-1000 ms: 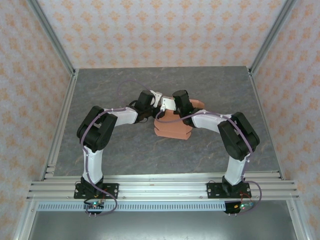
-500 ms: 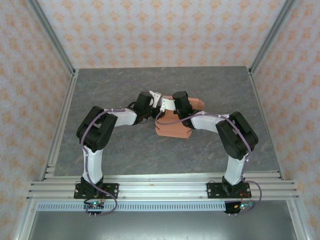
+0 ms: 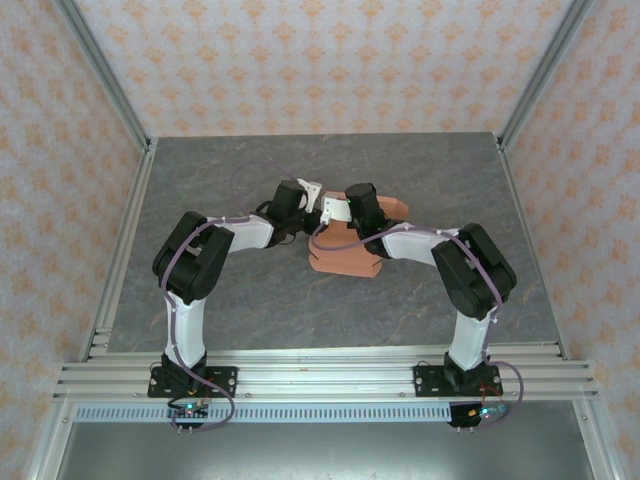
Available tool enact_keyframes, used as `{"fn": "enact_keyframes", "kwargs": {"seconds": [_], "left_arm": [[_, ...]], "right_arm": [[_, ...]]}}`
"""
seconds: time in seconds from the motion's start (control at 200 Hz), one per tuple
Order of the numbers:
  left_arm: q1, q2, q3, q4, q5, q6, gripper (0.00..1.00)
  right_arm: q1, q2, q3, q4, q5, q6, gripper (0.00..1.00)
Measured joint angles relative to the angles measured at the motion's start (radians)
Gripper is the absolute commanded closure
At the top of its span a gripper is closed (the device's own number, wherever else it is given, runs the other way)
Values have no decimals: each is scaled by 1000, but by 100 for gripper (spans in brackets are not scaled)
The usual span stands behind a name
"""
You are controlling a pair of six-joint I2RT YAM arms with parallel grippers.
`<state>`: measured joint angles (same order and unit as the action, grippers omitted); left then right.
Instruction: Fold the paper box
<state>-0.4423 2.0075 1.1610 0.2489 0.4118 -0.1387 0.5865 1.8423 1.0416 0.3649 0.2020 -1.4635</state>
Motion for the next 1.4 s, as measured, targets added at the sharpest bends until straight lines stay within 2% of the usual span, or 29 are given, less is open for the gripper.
{"fn": "enact_keyframes", "kwargs": {"seconds": [0.691,1.066,1.401], "left_arm": [[-4,11,100,-134,-65,-23,91],[-23,16,122,-168,-144,-131,97],[-31,22,149,-213,-173,-206,99]], "right_arm": [[-5,-12,21,-77,-19,66,100],[-4,-14,25,-83,-34,99,100],[-5,-14,36,-105,-32,128,100]]}}
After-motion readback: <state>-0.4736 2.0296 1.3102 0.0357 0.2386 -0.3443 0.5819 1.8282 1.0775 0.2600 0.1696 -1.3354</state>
